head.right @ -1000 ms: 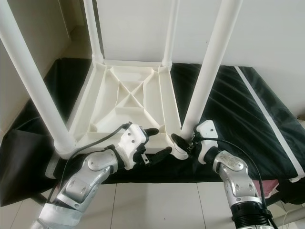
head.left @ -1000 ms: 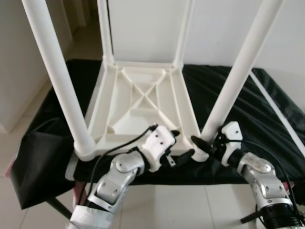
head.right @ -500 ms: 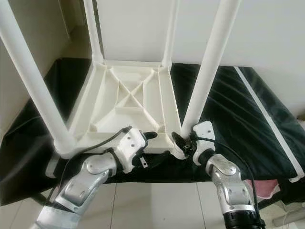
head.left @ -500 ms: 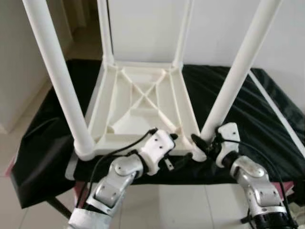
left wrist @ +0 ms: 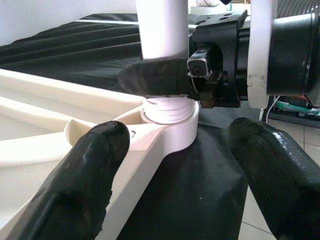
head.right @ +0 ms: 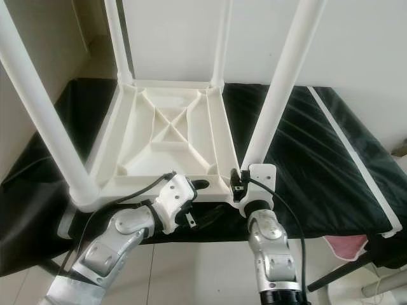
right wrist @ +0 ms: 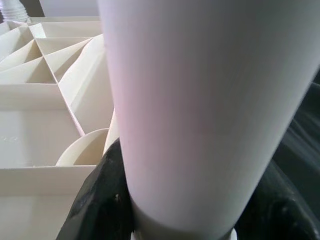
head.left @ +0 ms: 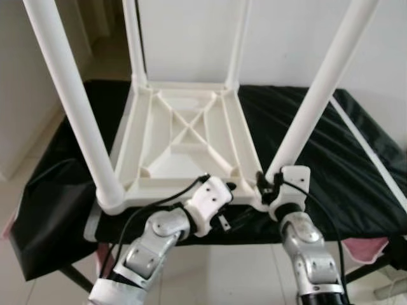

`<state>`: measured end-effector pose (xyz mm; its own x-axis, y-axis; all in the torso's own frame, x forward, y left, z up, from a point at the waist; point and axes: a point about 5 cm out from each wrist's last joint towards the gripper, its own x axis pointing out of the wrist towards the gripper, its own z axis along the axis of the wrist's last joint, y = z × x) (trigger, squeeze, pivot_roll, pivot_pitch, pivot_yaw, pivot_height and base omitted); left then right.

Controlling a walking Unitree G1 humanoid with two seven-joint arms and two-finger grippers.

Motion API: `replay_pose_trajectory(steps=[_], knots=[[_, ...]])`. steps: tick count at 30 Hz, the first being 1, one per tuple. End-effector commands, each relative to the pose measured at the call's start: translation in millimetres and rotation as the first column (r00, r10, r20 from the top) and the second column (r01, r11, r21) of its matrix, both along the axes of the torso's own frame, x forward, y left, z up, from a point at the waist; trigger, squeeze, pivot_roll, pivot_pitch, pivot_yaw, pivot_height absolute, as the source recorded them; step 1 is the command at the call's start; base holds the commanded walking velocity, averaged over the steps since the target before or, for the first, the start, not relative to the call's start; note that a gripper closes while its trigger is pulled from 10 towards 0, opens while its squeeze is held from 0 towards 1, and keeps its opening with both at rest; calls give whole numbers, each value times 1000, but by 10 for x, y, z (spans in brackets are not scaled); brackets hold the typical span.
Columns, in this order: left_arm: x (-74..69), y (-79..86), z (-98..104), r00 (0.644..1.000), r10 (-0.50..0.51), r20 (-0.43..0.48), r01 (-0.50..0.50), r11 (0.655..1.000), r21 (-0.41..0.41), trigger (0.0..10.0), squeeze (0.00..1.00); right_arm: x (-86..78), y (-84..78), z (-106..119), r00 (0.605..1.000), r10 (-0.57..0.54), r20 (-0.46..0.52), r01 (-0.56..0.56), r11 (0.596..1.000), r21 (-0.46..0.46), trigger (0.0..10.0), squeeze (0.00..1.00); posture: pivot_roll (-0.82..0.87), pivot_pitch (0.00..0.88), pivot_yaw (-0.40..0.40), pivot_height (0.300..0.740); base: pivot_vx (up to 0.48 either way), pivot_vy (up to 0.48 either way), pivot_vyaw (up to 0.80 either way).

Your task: Building children table

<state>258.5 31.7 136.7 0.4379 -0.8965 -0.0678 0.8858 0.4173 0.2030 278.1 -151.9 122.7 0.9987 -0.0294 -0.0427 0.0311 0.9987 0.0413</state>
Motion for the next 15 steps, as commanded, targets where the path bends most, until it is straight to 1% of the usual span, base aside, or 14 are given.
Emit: replay_pose_trajectory(steps=[1, 2, 3, 4, 5, 12, 15], knots=[[-14, -19, -15, 998, -53, -19, 53, 999, 13, 10000, 0, -44, -69, -188, 991, -85, -102, 85, 996, -4, 10000, 0, -55, 32, -29, 740, 0, 0, 0], [19, 1, 9, 999, -43, -15, 43, 999, 9, 10000, 0, -37, 54, -197, 992, -68, -109, 69, 998, 5, 10000, 0, -45, 27, -31, 740, 0, 0, 0], [19, 1, 9, 999, -43, -15, 43, 999, 9, 10000, 0, -37, 54, -197, 992, -68, -109, 69, 998, 5, 10000, 0, -45, 27, -31, 740, 0, 0, 0], [41, 17, 28, 999, -35, -10, 35, 999, 7, 10000, 0, -33, 145, -195, 993, -52, -109, 53, 999, 6, 10000, 0, -45, 27, -31, 740, 0, 0, 0], [56, 30, 41, 999, -32, -9, 32, 999, 6, 10000, 0, -29, 201, -184, 994, -45, -102, 45, 999, -2, 10000, 0, -44, 25, -32, 740, 0, 0, 0], [71, 53, 40, 1000, -30, -3, 30, 999, 17, 10000, 0, -31, 208, -179, 994, -55, -99, 57, 998, 10, 10000, 0, -36, 21, -36, 740, 0, 0, 0], [111, 79, 61, 1000, -25, 12, 25, 999, 28, 10000, 0, -33, 251, -171, 995, -44, -92, 45, 999, 15, 10000, 0, -32, 18, -38, 740, 0, 0, 0]])
